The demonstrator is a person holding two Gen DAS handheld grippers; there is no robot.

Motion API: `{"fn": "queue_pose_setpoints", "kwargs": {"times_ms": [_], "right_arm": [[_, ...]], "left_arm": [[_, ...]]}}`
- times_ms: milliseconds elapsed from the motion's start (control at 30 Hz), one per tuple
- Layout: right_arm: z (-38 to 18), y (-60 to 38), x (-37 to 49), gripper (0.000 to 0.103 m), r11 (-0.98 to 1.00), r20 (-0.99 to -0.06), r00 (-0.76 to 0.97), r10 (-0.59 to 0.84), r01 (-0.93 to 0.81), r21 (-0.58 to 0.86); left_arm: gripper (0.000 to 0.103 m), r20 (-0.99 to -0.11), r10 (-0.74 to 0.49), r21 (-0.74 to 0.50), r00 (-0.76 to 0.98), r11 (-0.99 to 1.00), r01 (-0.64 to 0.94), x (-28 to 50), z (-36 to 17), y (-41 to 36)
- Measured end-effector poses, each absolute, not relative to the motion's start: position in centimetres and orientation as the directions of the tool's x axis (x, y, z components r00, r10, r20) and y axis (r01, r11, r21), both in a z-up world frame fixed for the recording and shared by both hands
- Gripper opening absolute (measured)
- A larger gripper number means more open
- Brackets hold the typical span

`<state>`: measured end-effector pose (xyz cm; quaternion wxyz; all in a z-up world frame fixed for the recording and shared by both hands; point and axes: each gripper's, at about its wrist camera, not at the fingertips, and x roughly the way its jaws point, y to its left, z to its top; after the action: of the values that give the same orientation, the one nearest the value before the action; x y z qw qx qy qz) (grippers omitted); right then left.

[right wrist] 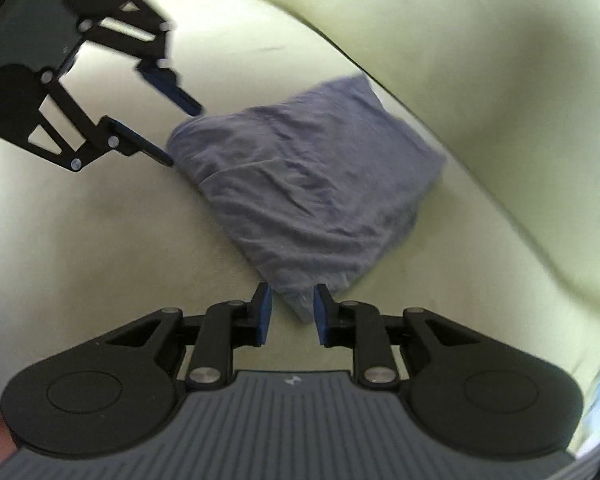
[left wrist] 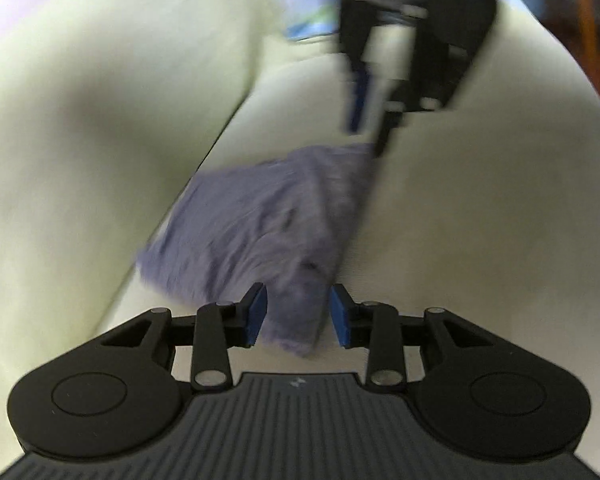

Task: Fold clothes
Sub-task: 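Grasp the grey shirt edge with the left gripper and fold it over, then open the left gripper and withdraw both grippers from the shirt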

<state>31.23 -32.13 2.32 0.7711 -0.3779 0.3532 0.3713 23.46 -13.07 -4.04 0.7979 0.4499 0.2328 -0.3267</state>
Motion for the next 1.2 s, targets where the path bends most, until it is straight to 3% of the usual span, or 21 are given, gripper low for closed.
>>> {"fn": "queue_pose_setpoints", "kwargs": {"times_ms": [200,233,300,333,367,667,700,800,833,867,1000,1067,1200], "right_arm": [[0.0,-29.5,28.1,0.02,0.253,-0.751,0.583,0.31,-0.812,-0.526],[-0.5,-29.0,28.1,0.02,0.227,-0.744,0.596,0.304,-0.803,-0.551],[-1.3,-28.6,28.4,0.018,0.186,-0.743,0.607,0.282,-0.794,-0.579],[-1.7,-28.5,28.6,0.015,0.166,-0.747,0.607,0.272,-0.794,-0.585],[-1.9,-28.6,28.8,0.0,0.163,-0.751,0.603,0.27,-0.797,-0.581],[-2.3,-33.8,29.4,0.001,0.183,-0.74,0.625,0.249,-0.78,-0.598],[-2.5,-34.1,29.4,0.001,0.193,-0.745,0.624,0.236,-0.781,-0.594],[-1.2,-35.5,29.3,0.006,0.28,-0.746,0.617,0.249,-0.784,-0.554],[-0.4,-36.0,29.3,0.009,0.323,-0.744,0.616,0.258,-0.781,-0.535],[0.3,-36.3,29.2,0.015,0.356,-0.74,0.619,0.261,-0.775,-0.523],[3.4,-38.3,30.8,0.017,0.638,-0.779,0.529,0.337,-0.737,-0.224],[4.6,-39.7,31.8,0.018,0.787,-0.784,0.476,0.399,-0.617,0.026],[4.3,-41.5,30.9,0.021,0.873,-0.741,0.467,0.482,-0.331,0.359]], "left_arm": [[0.04,-0.638,-0.253,0.691,0.727,0.231,0.686,24.0,-6.6,-14.3],[0.037,-0.642,-0.248,0.693,0.726,0.219,0.687,24.1,-6.7,-14.4],[0.01,-0.664,-0.219,0.689,0.715,0.191,0.699,24.5,-6.9,-14.6],[0.009,-0.667,-0.207,0.69,0.716,0.192,0.698,24.7,-7.0,-14.5],[0.009,-0.664,-0.2,0.692,0.72,0.2,0.694,24.7,-7.0,-14.2],[0.008,-0.651,-0.158,0.701,0.742,0.251,0.668,24.4,-6.9,-12.9],[0.009,-0.65,-0.15,0.7,0.745,0.261,0.664,24.4,-6.7,-12.9],[0.031,-0.657,-0.131,0.685,0.742,0.308,0.661,24.2,-5.6,-12.6],[0.045,-0.661,-0.122,0.676,0.74,0.332,0.658,23.9,-4.9,-12.4],[0.047,-0.666,-0.113,0.669,0.738,0.348,0.657,23.7,-4.4,-12.2],[0.047,-0.692,-0.07,0.648,0.718,0.377,0.662,22.8,-1.9,-11.5],[0.052,-0.697,-0.062,0.643,0.714,0.387,0.661,22.6,-1.1,-11.3],[0.057,-0.716,-0.065,0.602,0.695,0.447,0.662,23.6,1.2,-10.5]]}}
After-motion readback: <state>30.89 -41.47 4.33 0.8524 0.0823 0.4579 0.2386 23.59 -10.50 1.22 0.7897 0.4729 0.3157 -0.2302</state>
